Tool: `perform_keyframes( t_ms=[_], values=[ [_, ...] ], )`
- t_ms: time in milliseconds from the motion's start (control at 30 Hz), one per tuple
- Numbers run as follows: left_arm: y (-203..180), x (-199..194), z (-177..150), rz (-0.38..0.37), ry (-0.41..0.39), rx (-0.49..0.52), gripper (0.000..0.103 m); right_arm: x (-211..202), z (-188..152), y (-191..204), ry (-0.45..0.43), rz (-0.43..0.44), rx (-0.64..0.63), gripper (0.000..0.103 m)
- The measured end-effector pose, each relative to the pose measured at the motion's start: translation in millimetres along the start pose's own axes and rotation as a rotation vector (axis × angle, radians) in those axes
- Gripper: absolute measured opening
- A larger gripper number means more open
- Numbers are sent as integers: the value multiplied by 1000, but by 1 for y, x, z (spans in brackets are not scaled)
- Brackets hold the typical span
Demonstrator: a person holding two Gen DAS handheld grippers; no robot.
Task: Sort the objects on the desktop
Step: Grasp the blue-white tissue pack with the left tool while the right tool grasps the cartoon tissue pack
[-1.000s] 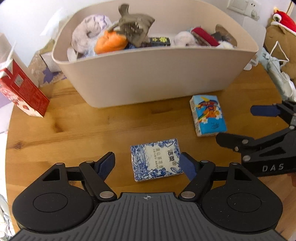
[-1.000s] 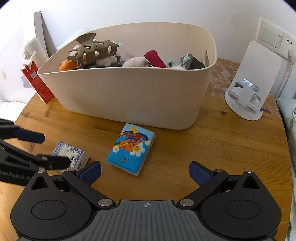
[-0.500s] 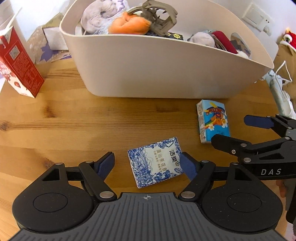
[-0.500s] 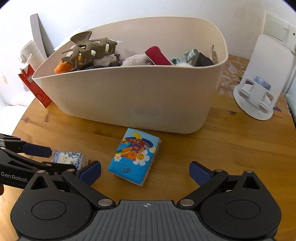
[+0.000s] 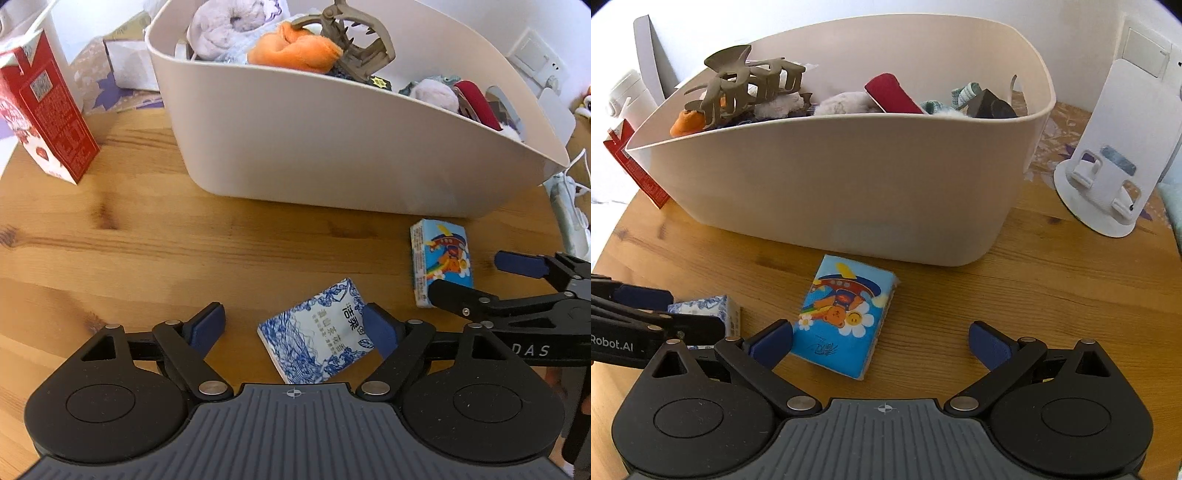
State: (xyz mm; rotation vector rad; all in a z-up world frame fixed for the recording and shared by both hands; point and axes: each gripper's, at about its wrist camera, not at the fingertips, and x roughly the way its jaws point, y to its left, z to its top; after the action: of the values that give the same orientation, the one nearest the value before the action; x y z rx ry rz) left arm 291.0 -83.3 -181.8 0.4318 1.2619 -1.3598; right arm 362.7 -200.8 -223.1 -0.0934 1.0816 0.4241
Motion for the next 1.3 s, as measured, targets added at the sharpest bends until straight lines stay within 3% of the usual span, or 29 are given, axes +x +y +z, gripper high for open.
perform_keyframes(
  t_ms=[167,367,600,700,867,1033,1300],
  values=[
    [2,-3,2,7,-13,13,83,-4,-1,-4,-4,-33,4,103],
    [8,-10,-1,-92,8,95,83,-8,-3,-11,-12,-4,6,103],
    [3,-1,-10,-74,41,182,83,-7,-7,0,-24,5,-6,100],
    [-7,1,-13,-52,23,249,79,-5,-7,5,-23,-5,-29,93],
    [-18,0,-16,-10,-15,354,48,-6,-5,3,-33,-24,-39,78],
    [-13,-2,-16,-11,-13,370,47,-13,-10,0,-34,-18,-58,42],
    [-5,-13,-23,-7,-16,367,47,-26,-23,-5,-18,4,-37,42]
  ],
)
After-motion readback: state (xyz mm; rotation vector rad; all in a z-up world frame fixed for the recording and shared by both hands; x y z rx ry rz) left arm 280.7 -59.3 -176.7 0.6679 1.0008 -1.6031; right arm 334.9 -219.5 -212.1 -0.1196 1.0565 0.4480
